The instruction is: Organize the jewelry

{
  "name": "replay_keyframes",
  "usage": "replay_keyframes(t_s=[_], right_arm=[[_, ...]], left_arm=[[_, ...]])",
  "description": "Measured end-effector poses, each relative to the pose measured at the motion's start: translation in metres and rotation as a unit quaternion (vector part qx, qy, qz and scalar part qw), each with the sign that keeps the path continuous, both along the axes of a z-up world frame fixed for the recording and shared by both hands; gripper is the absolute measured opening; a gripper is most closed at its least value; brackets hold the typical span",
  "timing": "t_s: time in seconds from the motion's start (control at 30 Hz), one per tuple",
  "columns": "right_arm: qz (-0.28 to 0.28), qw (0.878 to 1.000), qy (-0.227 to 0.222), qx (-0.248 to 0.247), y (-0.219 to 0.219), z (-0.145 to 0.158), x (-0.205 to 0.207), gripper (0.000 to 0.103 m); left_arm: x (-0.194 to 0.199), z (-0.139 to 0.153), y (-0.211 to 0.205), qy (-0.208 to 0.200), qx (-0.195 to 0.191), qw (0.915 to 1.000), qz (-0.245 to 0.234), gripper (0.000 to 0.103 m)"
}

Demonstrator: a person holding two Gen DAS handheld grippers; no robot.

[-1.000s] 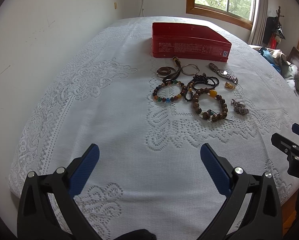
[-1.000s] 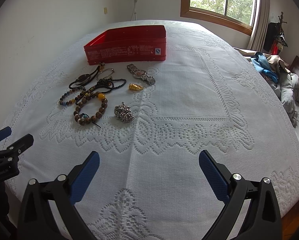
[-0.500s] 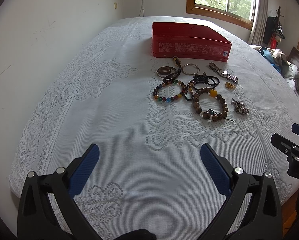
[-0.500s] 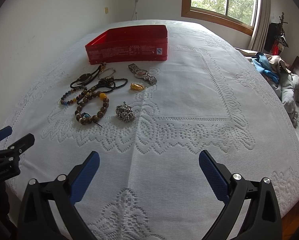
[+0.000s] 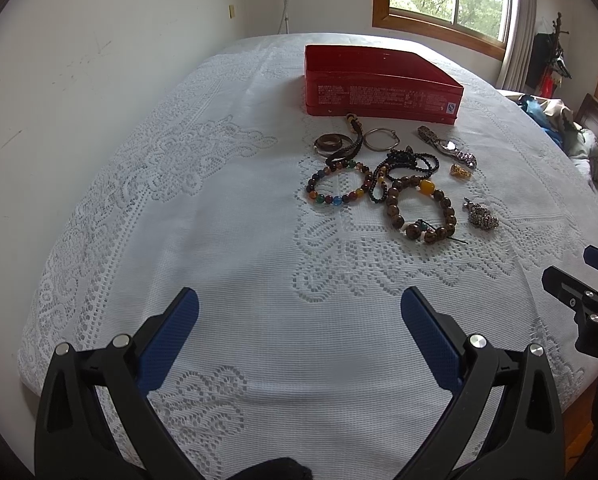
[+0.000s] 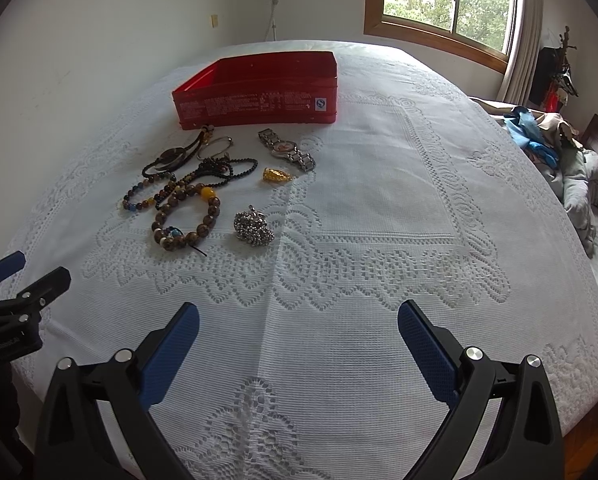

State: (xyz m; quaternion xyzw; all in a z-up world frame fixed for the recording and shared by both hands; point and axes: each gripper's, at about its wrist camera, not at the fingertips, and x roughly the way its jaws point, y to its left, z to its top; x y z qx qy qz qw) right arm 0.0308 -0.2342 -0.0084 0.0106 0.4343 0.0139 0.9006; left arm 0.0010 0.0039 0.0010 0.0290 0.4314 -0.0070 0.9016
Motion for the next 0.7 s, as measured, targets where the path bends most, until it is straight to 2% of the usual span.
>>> replay_keyframes(t_s=[0.7], right_arm=[[0.009,1.0,0.006,0.0,0.0024,0.002,0.0053,0.099]], left_arm=[[0.0051,-0.0016,0.0014,0.006,0.002,1.0,0.001,0.1]])
